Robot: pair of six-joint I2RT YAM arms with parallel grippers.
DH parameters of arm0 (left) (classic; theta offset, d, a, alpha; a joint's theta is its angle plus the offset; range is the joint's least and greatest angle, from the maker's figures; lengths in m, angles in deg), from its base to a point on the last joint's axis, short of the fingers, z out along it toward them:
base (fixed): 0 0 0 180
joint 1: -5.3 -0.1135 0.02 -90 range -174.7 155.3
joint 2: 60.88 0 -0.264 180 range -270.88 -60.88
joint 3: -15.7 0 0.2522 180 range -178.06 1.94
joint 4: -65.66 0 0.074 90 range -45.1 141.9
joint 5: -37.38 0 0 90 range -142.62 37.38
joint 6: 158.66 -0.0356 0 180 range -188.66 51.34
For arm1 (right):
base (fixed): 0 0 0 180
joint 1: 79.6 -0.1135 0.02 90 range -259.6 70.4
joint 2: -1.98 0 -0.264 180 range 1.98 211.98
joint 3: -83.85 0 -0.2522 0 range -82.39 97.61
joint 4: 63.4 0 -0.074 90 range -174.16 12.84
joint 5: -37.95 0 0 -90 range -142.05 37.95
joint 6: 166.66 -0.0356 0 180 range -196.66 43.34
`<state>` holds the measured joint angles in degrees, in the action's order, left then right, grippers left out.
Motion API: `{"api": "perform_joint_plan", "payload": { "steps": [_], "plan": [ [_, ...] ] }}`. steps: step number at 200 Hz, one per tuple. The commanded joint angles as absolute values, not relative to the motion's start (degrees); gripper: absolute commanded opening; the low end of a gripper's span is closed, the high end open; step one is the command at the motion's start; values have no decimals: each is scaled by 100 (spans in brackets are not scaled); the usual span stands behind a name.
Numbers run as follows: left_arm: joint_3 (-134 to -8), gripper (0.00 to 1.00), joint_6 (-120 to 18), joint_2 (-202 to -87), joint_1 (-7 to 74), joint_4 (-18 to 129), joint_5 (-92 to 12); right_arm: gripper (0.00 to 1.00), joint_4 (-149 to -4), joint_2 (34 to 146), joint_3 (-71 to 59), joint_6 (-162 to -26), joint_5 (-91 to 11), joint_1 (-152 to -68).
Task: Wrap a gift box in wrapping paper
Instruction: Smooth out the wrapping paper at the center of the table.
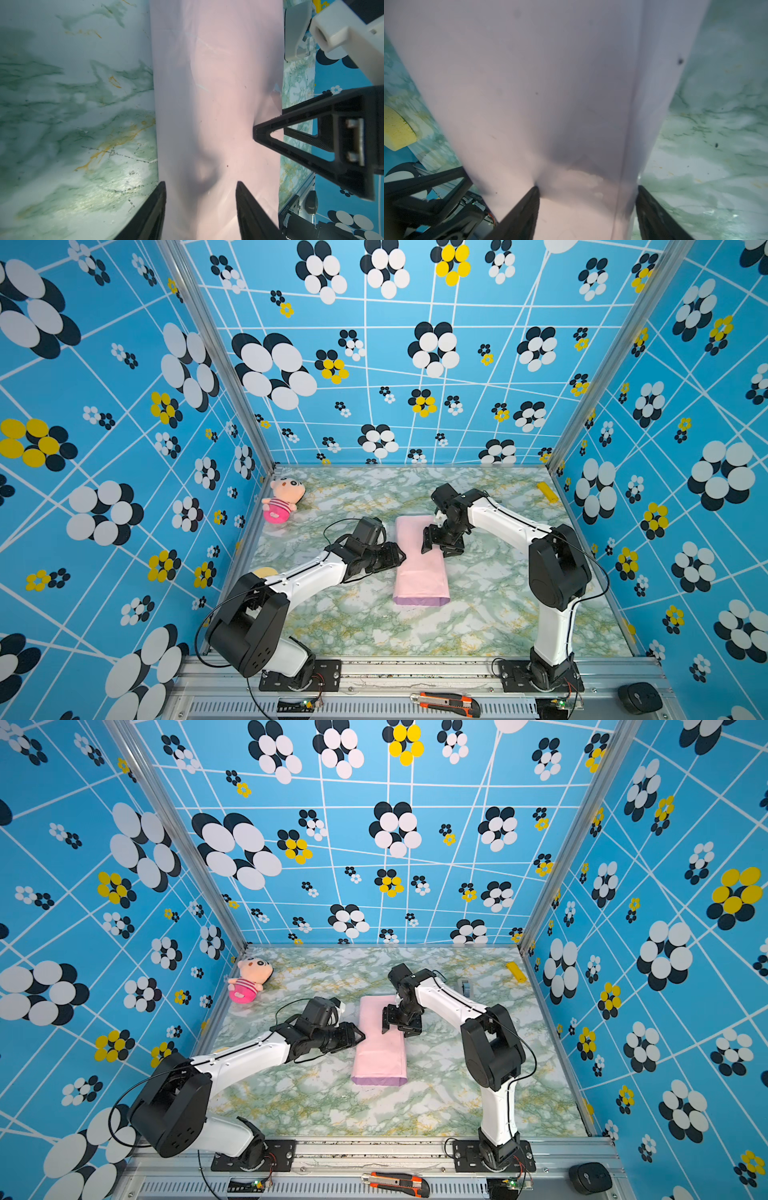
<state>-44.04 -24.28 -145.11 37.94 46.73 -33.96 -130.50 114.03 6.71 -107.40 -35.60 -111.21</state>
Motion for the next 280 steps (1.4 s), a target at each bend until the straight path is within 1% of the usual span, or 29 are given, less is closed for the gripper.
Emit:
{"api": "perform_joint_plan", "payload": {
  "steps": [1,22,47,70,94,97,103,139,147,153,161,164,177,189,203,218,242,257,280],
  "plan": [
    [-4594,53,-2471,-14671,3775,4812,-3337,64,-13063,11446,776,-10619,-3503,-11121],
    [-4652,51,-2480,-14782,3808,4864,-3328,52,-13036,11448,727,-10626,-3482,-11124],
    [-4740,47,-2506,-14906,3825,4928,-3354,47,-12945,11413,684,-10687,-3478,-11124],
    [-4895,44,-2558,-15088,3834,4961,-3329,46,-12902,11471,753,-10707,-3551,-11121],
    [-5097,44,-2645,-15265,3826,4997,-3387,45,-12908,11582,893,-10734,-3680,-11079],
    [-5122,40,-2668,-15290,3826,5003,-3394,45,-12917,11594,1075,-10734,-3706,-11076],
    [-5184,39,-2694,-15349,3826,5005,-3411,45,-12928,11621,1163,-10734,-3748,-11052],
    [-5572,39,-2825,-15728,3790,5058,-3372,44,-12995,11850,1616,-10666,-3763,-10886],
    [-5635,39,-2861,-15765,3775,5067,-3397,46,-13092,11893,1714,-10638,-3777,-10870],
    [-5687,40,-2887,-15790,3767,5067,-3438,49,-13150,11904,1776,-10628,-3789,-10868],
    [-5761,42,-2932,-15813,3735,5031,-3459,56,-13204,11877,1797,-10628,-3822,-10861],
    [-5791,47,-2950,-15817,3728,5010,-3472,59,-13215,11864,1795,-10628,-3836,-10860],
    [-5891,52,-3028,-15773,3645,4909,-3539,73,-13329,11738,1786,-10624,-3929,-10837],
    [-5922,55,-3122,-15640,3569,4803,-3618,78,-13423,11532,1713,-10613,-4080,-10797],
    [-5911,58,-3257,-15422,3473,4626,-3717,82,-13373,11139,1491,-10590,-4149,-10679],
    [-5824,60,-3376,-15119,3368,4434,-3739,84,-12980,10566,1006,-10540,-4138,-10529],
    [-5480,61,-3316,-14683,3204,4421,-3557,85,-11930,9771,-160,-10577,-3561,-10185],
    [-5215,61,-3227,-14476,3158,4504,-3500,86,-11740,9766,-358,-10514,-3351,-10113],
    [-4906,61,-3099,-14270,3125,4499,-3561,86,-11677,10230,-183,-10365,-2964,-10135]
  ]
}}
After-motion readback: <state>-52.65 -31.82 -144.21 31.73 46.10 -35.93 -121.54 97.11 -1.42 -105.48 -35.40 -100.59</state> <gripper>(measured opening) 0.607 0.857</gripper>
